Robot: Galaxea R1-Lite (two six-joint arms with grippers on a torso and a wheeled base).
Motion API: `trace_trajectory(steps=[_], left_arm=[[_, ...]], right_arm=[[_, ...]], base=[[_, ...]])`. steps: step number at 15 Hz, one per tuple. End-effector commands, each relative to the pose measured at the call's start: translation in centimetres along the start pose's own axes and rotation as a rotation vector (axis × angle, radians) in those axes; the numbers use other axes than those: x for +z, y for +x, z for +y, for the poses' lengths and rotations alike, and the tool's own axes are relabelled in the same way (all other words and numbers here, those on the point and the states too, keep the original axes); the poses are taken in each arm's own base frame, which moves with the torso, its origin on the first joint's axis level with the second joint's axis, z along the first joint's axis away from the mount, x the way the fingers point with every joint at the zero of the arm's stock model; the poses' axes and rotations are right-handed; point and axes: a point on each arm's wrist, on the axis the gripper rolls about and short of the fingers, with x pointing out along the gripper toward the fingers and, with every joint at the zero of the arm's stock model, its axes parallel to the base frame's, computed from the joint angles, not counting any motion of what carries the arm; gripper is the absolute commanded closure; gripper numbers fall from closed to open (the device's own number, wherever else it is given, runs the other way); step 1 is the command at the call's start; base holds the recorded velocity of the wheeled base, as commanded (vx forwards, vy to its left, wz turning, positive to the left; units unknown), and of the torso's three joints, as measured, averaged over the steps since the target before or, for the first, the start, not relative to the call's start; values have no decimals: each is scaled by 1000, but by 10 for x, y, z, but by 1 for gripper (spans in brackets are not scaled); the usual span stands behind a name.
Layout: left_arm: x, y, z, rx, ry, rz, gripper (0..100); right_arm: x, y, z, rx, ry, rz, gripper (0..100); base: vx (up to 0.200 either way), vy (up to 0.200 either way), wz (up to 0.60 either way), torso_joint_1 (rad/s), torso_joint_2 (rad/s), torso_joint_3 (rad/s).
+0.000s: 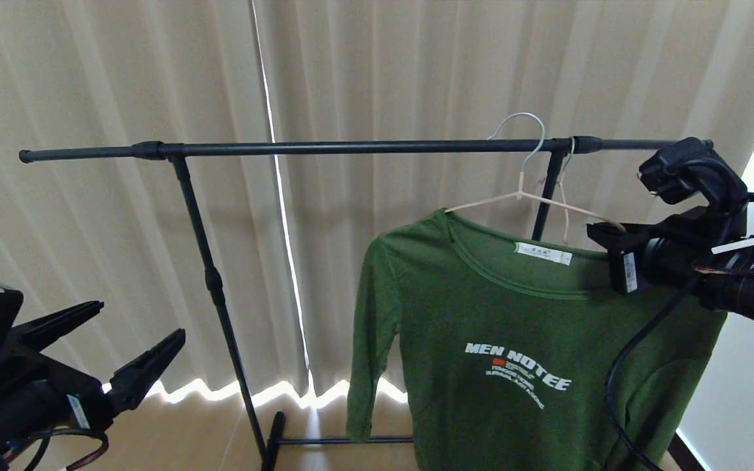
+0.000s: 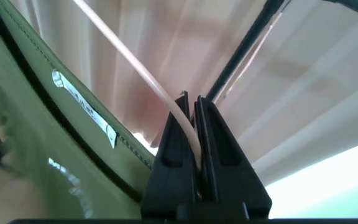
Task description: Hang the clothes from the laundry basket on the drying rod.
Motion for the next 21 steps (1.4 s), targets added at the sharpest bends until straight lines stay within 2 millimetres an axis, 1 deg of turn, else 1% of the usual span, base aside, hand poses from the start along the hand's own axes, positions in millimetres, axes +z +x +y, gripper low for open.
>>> trace_trajectory(steps=[1,3,6,11,16,18,21], left_arm=[[1,0,0,-4,0,-7,0],[2,-1,0,-1,-2,-14,0],[6,-1,0,0,-2,-28,0],[4,-1,0,-1,-2,-22,0],[4,-1,0,-2,-1,-19,0],[2,-2,-1,-10,4,-14,0],[3,-2,-5,-37,7,-19,0]], right_arm=[[2,6,0,-2,18,0,100],[5,11,0,-4,53,-4,100],[5,11,1,-4,53,-4,100],[7,7,-1,-5,54,-12,100],[6,9,0,-2,52,-5,100],[6,10,1,-4,52,-4,100],[6,23,3,-4,49,11,100]], base=[[0,0,0,0,0,0],[0,0,0,0,0,0],[0,0,0,0,0,0],[200,0,0,0,2,6],[200,0,0,8,6,3],[0,0,0,0,0,0],[0,0,0,0,0,0]])
